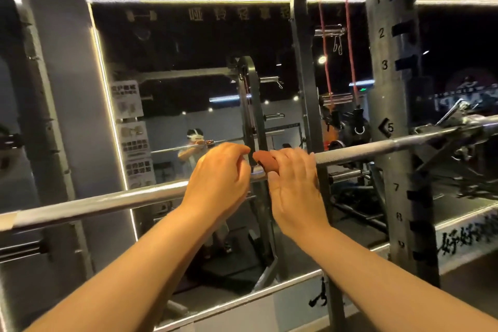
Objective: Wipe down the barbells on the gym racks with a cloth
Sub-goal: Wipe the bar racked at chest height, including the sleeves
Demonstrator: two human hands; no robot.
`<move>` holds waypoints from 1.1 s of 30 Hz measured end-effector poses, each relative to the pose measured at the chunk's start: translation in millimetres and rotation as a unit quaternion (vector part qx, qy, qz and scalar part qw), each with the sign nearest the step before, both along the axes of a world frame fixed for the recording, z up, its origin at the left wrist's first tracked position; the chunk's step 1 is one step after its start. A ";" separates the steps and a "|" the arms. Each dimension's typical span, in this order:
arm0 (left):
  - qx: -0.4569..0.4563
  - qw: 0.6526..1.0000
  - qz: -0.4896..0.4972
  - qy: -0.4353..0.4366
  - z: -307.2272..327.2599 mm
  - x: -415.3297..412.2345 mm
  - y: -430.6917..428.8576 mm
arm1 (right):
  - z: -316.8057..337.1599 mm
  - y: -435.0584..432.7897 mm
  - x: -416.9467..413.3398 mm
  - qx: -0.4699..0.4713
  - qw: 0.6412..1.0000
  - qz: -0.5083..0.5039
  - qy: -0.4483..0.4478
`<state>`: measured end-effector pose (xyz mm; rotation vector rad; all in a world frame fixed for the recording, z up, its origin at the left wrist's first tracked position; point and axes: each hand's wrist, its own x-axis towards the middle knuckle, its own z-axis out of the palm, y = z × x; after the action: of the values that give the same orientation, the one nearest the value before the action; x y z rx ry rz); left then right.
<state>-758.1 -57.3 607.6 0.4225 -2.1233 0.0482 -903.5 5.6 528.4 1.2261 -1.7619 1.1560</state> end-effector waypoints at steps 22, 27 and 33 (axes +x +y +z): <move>-0.023 0.983 0.128 -0.130 7.5 -29.2 -0.6 | 38.3 15.8 -18.0 0.082 0.993 -0.026 0.079; -0.025 0.983 0.126 -0.129 6.6 -31.6 -2.7 | -0.9 12.0 -20.8 0.056 0.993 -0.003 0.103; -0.034 0.982 0.131 -0.130 4.0 -35.5 -2.0 | 15.7 11.4 -28.2 0.064 0.994 -0.007 0.086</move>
<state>-793.6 -59.3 611.5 0.6830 -2.2997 0.3423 -931.7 17.0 544.1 1.3449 -1.7319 0.9117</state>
